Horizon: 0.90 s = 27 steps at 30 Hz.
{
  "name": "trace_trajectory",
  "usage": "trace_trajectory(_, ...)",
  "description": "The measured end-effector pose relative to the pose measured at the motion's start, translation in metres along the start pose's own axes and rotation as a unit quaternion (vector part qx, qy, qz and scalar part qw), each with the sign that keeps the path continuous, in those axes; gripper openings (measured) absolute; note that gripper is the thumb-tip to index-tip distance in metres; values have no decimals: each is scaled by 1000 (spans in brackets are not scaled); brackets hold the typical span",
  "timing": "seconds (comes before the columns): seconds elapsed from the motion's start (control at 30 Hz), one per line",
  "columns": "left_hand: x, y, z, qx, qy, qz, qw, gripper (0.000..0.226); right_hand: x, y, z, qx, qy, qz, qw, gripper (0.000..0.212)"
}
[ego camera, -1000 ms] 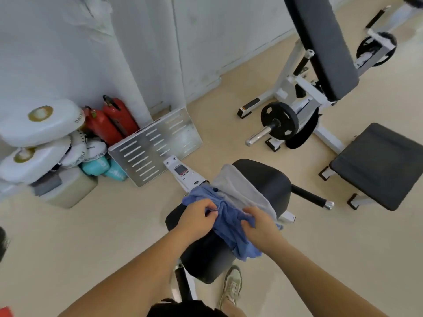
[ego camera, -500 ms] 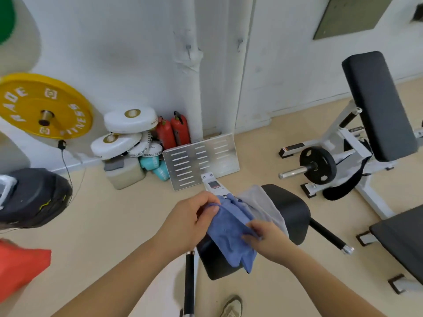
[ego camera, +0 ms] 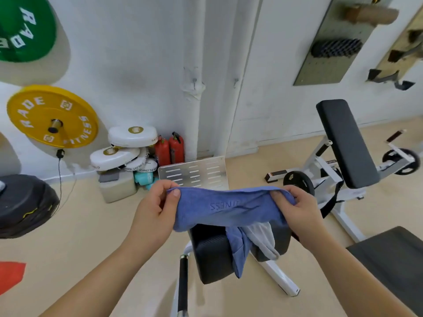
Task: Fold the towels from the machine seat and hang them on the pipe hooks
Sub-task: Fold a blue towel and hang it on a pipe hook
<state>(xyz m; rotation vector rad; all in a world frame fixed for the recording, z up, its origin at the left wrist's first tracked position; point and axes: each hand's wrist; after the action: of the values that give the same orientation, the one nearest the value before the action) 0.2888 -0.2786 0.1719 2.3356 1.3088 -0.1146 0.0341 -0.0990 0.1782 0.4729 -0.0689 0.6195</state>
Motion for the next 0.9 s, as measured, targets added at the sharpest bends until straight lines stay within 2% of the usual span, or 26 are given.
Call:
trace_trajectory(0.07,6,0,-5,-6,17,7,1000,12,-1,5,2,-13,-26,38,999,14)
trace_trajectory(0.17,24,-5,2,-42,63,23,997,13,-8,9,-8,57,-46,129,989,22)
trace_trajectory(0.27,34,-18,14,-94,130,79,984,15,-24,15,-22,121,-64,214,967,21)
trace_trajectory(0.4,13,-45,8,-104,175,61,977,14,-70,23,-41,158,-51,187,968,27)
trace_trajectory(0.47,-15,-55,-6,-107,154,9,982,13,-93,28,-27,125,-25,166,978,26)
trace_trajectory(0.57,-60,-62,-58,-67,85,-121,987,13,-113,40,27,30,44,138,989,20)
trace_trajectory(0.67,-74,-61,-112,-15,22,-233,972,9,-111,64,80,-61,128,130,981,18)
trace_trajectory(0.77,-57,-55,-133,-25,-37,-259,965,8,-102,89,97,-66,214,124,967,21)
trace_trajectory(0.9,-25,-57,-131,-100,-42,-262,959,12,-85,114,82,-13,262,144,954,23)
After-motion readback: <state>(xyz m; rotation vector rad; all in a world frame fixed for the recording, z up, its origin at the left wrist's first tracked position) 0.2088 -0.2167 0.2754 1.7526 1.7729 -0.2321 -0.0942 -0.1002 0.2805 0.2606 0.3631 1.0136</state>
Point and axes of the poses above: each hand's wrist, its own x-axis away from the middle knuckle, its own y-axis out of the back of the hand, z = x × y, and after that the axes turned 11 degrees about -y, right-handed
